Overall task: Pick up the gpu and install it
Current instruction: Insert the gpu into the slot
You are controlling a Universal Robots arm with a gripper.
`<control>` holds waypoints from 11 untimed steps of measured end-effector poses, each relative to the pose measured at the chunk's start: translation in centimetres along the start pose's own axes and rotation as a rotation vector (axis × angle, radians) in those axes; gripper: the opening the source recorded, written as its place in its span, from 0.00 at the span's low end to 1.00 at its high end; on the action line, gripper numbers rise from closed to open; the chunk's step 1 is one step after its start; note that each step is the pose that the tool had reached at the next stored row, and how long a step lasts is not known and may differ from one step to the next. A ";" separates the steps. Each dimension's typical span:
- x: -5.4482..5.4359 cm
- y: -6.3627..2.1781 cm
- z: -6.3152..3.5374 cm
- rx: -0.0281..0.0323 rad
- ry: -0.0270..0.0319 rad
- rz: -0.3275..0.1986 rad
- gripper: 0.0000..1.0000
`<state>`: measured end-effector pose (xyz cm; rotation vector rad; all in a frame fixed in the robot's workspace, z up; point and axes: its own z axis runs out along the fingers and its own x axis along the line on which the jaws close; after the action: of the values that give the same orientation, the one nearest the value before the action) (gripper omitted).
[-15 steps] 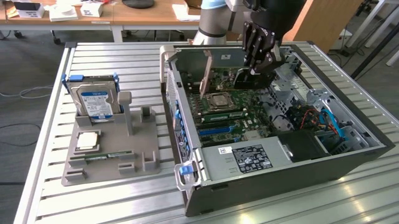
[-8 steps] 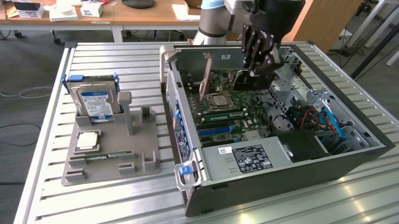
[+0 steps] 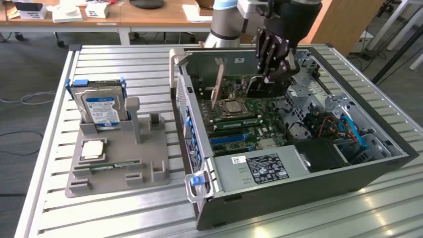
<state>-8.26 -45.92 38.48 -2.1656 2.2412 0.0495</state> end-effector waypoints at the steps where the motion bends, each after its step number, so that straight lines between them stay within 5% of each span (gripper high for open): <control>1: 0.0 0.00 0.05 0.0000 0.0000 0.000 0.27; 11: 0.0 0.00 0.59 0.0001 0.0000 0.000 0.27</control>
<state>-8.25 -45.92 37.89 -2.1657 2.2411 0.0495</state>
